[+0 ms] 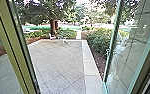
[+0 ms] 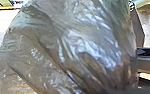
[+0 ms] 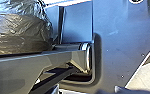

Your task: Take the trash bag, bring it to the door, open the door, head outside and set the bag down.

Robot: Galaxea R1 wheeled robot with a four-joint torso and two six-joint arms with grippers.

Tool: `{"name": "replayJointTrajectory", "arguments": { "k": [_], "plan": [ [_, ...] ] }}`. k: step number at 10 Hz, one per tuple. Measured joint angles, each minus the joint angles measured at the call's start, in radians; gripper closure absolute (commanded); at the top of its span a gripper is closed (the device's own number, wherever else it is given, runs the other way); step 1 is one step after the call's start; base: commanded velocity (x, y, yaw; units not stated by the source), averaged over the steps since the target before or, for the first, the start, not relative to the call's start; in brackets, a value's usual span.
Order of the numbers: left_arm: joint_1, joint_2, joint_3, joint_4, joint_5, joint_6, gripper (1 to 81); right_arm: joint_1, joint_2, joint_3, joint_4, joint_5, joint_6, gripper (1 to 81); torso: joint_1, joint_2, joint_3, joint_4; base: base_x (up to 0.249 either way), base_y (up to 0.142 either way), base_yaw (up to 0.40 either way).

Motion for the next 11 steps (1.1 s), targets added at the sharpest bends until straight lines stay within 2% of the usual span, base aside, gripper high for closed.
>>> {"name": "replayJointTrajectory", "arguments": {
  "k": [11],
  "plan": [
    [0.001, -0.005, 0.0, 0.0, -0.002, 0.0, 81.1, -0.001, 0.004, -0.001, 0.0, -0.001, 0.003, 1.0, -0.001, 0.0, 0.0, 0.0, 0.096, 0.0, 0.0]
  ]
}}
